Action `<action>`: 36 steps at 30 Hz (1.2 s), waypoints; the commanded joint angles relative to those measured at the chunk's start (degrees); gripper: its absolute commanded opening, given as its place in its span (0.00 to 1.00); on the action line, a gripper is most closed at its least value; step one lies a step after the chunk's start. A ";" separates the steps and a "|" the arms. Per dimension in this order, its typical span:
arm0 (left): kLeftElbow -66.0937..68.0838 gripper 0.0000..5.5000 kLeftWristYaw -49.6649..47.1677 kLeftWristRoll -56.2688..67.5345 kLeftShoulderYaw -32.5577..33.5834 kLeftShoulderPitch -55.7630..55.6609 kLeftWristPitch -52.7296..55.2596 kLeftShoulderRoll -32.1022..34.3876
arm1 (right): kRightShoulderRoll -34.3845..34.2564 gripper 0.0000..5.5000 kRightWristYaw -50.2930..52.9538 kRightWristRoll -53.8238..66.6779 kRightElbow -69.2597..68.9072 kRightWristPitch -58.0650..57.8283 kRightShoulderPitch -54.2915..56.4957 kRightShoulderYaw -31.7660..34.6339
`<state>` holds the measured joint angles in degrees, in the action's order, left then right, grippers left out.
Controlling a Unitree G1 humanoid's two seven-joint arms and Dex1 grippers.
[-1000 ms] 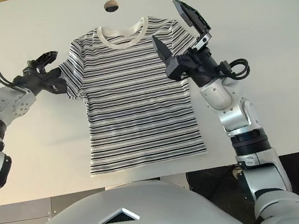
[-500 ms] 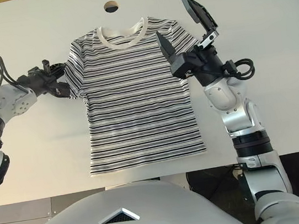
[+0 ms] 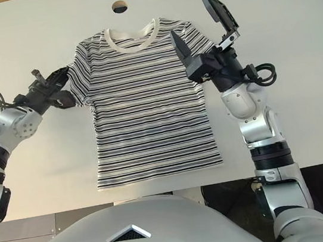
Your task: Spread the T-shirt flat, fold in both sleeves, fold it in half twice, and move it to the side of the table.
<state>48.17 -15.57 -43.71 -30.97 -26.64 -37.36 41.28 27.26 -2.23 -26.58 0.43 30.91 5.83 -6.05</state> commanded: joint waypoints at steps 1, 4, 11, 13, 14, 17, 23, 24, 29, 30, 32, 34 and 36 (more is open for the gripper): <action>-3.82 0.02 -2.38 0.87 3.13 0.11 2.79 -2.02 | 0.66 0.76 -0.76 0.69 0.54 0.09 -0.30 0.51; -7.06 0.02 -3.57 1.04 4.57 -0.17 3.24 -3.77 | 0.82 0.76 -0.70 0.56 0.95 0.13 -0.62 0.77; -5.09 0.02 -1.97 -3.27 1.15 -4.39 3.58 -9.02 | 0.37 0.76 -0.23 -0.36 2.08 0.50 -0.62 0.17; -3.45 0.02 -1.74 -4.83 -0.54 -4.86 3.43 -9.89 | 0.35 0.76 -0.19 -0.33 1.93 0.48 -0.74 0.26; -2.87 0.02 -1.53 -5.49 -1.31 -4.87 3.29 -10.22 | 0.35 0.76 -0.16 -0.32 1.90 0.47 -0.74 0.31; -1.60 0.07 -0.26 -6.16 -2.90 -5.05 2.73 -11.46 | 0.37 0.76 -0.03 -0.27 1.89 0.36 -0.69 0.51; 0.36 0.24 0.12 -2.59 -1.13 -6.52 3.08 -14.91 | 0.32 0.76 0.26 -0.30 2.85 0.29 -0.15 0.49; -0.53 0.27 0.10 -0.95 -0.08 -6.19 2.46 -15.17 | 0.47 0.76 0.33 -0.21 3.67 0.31 0.26 0.60; -8.66 0.43 2.74 14.06 8.15 -3.59 -2.28 -18.90 | 4.70 0.76 4.97 -6.81 18.43 -0.96 8.79 0.31; -10.79 0.46 6.19 19.66 9.33 -2.46 -3.15 -20.30 | 6.14 0.76 6.33 -8.71 23.15 -1.30 11.76 -0.16; -16.44 0.50 14.74 31.66 10.39 0.84 -2.69 -22.93 | 9.31 0.76 8.83 -12.63 34.13 -2.09 19.02 -2.15; -21.95 0.54 21.13 40.51 11.84 3.72 -0.46 -23.65 | 11.99 0.76 10.86 -16.07 45.16 -3.05 26.24 -4.68; -25.83 0.54 24.22 45.67 15.01 5.61 1.89 -23.09 | 13.62 0.76 12.26 -19.92 54.49 -4.42 31.96 -8.52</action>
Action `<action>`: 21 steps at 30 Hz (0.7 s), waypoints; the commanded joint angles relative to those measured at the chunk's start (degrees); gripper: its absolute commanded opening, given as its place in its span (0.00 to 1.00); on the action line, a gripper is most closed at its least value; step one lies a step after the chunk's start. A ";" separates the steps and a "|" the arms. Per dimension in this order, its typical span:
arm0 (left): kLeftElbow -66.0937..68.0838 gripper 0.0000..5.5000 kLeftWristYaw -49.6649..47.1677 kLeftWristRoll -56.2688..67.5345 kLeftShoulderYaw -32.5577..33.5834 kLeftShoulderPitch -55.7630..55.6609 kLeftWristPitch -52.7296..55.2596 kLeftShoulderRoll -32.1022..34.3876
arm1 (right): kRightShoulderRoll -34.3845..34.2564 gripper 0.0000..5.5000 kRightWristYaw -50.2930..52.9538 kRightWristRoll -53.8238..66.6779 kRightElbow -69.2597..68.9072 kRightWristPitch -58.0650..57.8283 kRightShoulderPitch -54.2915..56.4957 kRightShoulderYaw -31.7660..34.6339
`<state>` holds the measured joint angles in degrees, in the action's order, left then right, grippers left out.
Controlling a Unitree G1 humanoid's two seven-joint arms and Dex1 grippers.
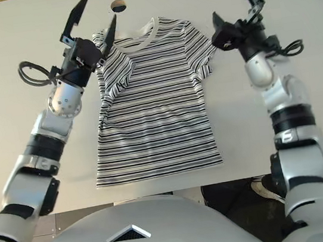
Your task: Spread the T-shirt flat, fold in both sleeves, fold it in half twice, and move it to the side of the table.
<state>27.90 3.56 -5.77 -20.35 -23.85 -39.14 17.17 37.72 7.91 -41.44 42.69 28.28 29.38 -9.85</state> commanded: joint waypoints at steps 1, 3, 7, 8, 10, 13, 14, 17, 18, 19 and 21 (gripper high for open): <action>-6.24 0.54 5.31 8.44 6.20 3.38 4.37 1.47 | 3.71 0.76 2.76 -7.67 16.21 -2.74 10.58 -7.53; -6.79 0.54 4.55 8.51 9.40 4.39 5.46 1.62 | 4.17 0.76 3.02 -10.81 22.18 -3.35 13.09 -11.75; -8.36 0.54 3.48 9.08 14.21 6.74 7.08 0.96 | 2.89 0.76 3.50 -14.65 28.93 -2.23 14.02 -18.76; -8.69 0.54 3.33 8.86 14.93 6.98 7.25 0.70 | 2.12 0.76 4.23 -15.45 29.97 -1.95 14.13 -20.38; -7.17 0.54 2.72 6.65 15.66 6.68 6.76 0.42 | 0.40 0.76 5.56 -16.80 31.55 -1.55 14.47 -23.21; -5.78 0.54 2.64 5.04 16.24 6.64 6.31 -0.47 | -1.61 0.76 8.08 -17.66 32.95 -1.66 15.33 -26.10; -5.71 0.54 2.87 4.78 16.26 6.80 6.10 -0.76 | -2.36 0.76 9.03 -18.07 33.28 -1.90 15.64 -27.06; -5.38 0.54 3.33 4.21 16.50 7.07 5.74 -1.28 | -4.33 0.76 10.92 -19.26 33.90 -1.98 16.52 -30.02; -5.35 0.54 3.57 4.09 16.48 7.13 5.67 -1.37 | -4.70 0.76 11.37 -19.51 34.00 -1.82 16.70 -30.81; -5.25 0.54 3.74 3.99 16.41 7.24 5.54 -1.49 | -5.04 0.76 11.80 -19.79 34.05 -1.63 16.92 -31.63; -4.80 0.54 3.91 3.69 16.29 7.49 5.26 -1.76 | -5.51 0.76 12.24 -20.05 34.09 -1.04 17.13 -32.91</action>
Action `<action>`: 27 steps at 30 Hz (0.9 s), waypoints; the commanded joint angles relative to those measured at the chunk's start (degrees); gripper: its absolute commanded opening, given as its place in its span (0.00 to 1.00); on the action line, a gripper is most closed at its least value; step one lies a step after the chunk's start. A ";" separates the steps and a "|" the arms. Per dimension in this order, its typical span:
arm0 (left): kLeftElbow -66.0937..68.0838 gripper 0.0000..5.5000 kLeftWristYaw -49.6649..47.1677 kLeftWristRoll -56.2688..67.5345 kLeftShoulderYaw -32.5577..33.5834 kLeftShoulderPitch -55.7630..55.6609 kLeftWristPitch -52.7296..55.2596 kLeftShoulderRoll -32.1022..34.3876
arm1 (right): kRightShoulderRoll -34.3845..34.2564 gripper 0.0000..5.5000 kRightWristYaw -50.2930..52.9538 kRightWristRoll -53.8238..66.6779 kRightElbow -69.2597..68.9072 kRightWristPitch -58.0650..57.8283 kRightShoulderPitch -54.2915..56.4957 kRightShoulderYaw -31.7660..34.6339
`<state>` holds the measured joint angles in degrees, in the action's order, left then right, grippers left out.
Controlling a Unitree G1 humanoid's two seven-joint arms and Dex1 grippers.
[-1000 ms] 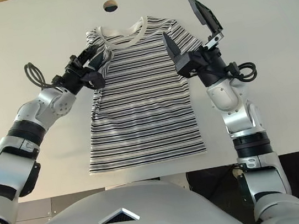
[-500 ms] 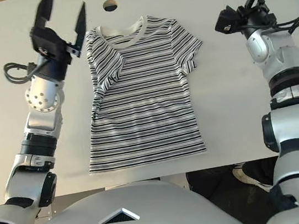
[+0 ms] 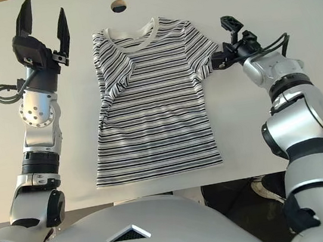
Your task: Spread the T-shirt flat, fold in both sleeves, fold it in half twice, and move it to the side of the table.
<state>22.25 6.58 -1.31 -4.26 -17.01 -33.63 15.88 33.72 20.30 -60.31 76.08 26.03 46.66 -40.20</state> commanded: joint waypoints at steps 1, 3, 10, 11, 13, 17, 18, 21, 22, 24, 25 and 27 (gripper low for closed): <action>1.06 0.54 0.97 -0.98 0.14 0.74 -0.37 -0.67 | -1.60 0.76 -0.09 -1.27 0.63 1.76 -0.17 -3.20; 1.25 0.54 1.43 -1.32 -0.22 0.85 -0.52 -0.97 | -1.50 0.76 -0.37 -0.99 0.31 3.34 -0.35 -4.01; 1.55 0.54 3.03 -2.35 -0.90 0.99 -1.11 -1.78 | -0.82 0.73 -1.45 0.62 -0.05 4.65 0.21 -4.66; 1.63 0.54 3.03 -2.44 -0.83 0.93 -1.15 -1.86 | -0.80 0.68 -1.61 0.66 0.12 4.25 0.21 -4.80; 1.58 0.54 3.09 -2.57 -0.74 0.93 -1.10 -2.01 | -0.74 0.60 -1.78 0.77 0.39 3.72 0.14 -5.02; 1.73 0.54 3.05 -2.87 -0.65 1.05 -1.06 -2.30 | -0.69 0.45 -2.46 1.14 0.72 3.00 -0.10 -5.17; 1.61 0.54 3.02 -2.93 -0.62 1.14 -1.00 -2.37 | -0.63 0.42 -2.66 1.27 0.72 3.00 -0.08 -5.14; 0.85 0.54 2.99 -3.01 -0.67 1.52 -0.80 -2.61 | -0.33 0.33 -3.08 1.65 0.71 3.15 -0.15 -5.12; 0.65 0.54 3.08 -2.97 -0.70 1.56 -0.76 -2.72 | -0.21 0.29 -3.34 1.72 0.71 3.22 -0.23 -5.12; -0.09 0.54 3.23 -2.93 -0.78 1.85 -0.56 -2.89 | 0.03 0.22 -3.78 1.70 0.68 3.47 -0.26 -5.35; -0.51 0.54 3.23 -3.02 -0.88 2.06 -0.43 -2.99 | 0.17 0.18 -3.96 1.62 0.64 3.67 -0.25 -5.53; -1.17 0.54 3.26 -3.25 -1.12 2.38 -0.16 -3.31 | 0.60 0.12 -4.13 1.50 0.51 4.03 -0.34 -5.95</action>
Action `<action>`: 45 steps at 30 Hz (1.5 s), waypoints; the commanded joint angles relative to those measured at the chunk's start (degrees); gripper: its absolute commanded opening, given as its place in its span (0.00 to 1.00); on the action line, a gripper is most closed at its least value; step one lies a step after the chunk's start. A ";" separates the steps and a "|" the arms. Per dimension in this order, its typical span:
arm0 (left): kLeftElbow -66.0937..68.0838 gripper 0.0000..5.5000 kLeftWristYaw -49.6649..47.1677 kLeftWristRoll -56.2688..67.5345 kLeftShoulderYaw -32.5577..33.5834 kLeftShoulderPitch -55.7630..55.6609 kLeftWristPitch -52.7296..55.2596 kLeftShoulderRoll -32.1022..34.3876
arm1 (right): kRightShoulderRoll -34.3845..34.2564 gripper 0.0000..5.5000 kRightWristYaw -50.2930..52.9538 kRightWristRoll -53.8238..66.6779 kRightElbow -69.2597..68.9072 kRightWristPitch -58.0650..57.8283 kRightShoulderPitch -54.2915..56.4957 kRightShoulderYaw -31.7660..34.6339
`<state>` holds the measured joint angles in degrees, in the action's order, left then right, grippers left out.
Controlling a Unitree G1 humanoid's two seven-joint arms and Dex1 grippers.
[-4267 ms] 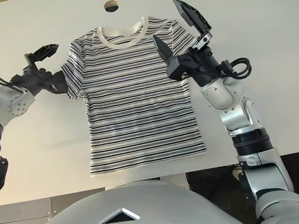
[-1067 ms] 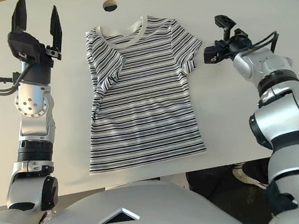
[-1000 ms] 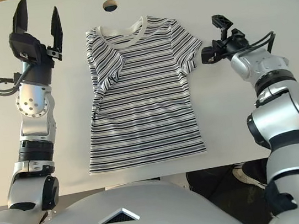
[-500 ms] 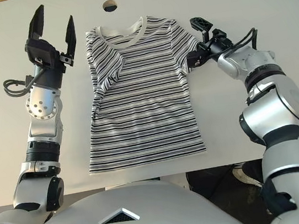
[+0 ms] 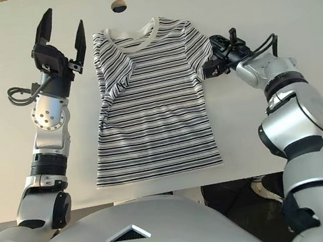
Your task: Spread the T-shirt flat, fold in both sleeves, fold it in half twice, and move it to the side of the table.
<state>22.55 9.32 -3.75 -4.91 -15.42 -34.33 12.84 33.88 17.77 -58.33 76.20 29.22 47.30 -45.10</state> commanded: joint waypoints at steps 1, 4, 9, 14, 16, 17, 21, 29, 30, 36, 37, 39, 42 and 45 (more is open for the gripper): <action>-1.77 0.54 0.60 -0.86 -0.59 0.99 0.61 -0.45 | 0.60 0.08 -1.69 -0.54 0.33 1.01 -1.05 -1.22; -2.75 0.54 0.82 -0.75 -0.77 1.56 0.79 -0.82 | 0.81 0.02 -1.84 -0.26 0.16 1.56 -1.31 -1.29; -3.81 0.54 1.12 -0.32 -0.27 2.21 0.99 -0.69 | 0.52 0.02 -0.28 3.06 -0.39 2.61 -2.05 1.36; -3.93 0.54 1.40 0.06 0.13 2.14 0.92 -0.49 | 1.36 0.02 2.64 7.90 -2.43 5.60 -2.94 5.65; -3.87 0.54 1.47 0.20 0.40 2.15 0.90 -0.34 | 1.61 0.02 3.89 9.43 -3.83 6.88 -3.02 7.28; -3.74 0.54 1.47 0.24 0.56 2.12 0.85 -0.31 | 1.73 0.02 4.20 9.86 -4.52 7.50 -3.17 7.78; -2.75 0.54 1.35 0.25 0.98 2.00 0.56 -0.36 | 1.66 0.02 5.43 10.73 -6.51 8.63 -3.53 9.30; -2.27 0.54 1.47 -0.06 0.56 1.95 0.59 -0.90 | -0.59 0.02 5.22 9.13 -10.97 10.55 -4.27 7.81; -2.14 0.54 1.43 -0.16 0.44 1.91 0.57 -1.03 | -0.98 0.02 5.04 8.86 -11.64 10.85 -4.30 7.45; -0.74 0.54 1.40 -0.38 0.12 1.43 0.26 -1.75 | -3.56 0.02 2.74 6.93 -16.80 12.39 -5.06 5.08; -0.54 0.54 1.36 -0.38 0.13 1.36 0.18 -1.79 | -3.94 0.02 2.52 6.69 -16.94 12.15 -5.03 4.84; 0.21 0.54 1.33 -0.30 0.25 1.05 -0.01 -1.76 | -5.06 0.05 2.31 6.52 -16.70 11.35 -4.75 4.78; 1.21 0.54 1.31 -0.26 0.46 0.60 -0.27 -1.58 | -5.79 0.14 2.13 7.11 -16.43 10.64 -4.41 5.59; 2.02 0.54 1.35 -0.25 0.77 0.14 -0.45 -1.13 | -4.74 0.25 2.22 8.27 -17.08 10.67 -4.48 7.13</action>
<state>23.78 10.29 -3.67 -4.48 -14.06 -34.37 11.25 27.90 20.67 -51.26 59.72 39.99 42.22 -39.07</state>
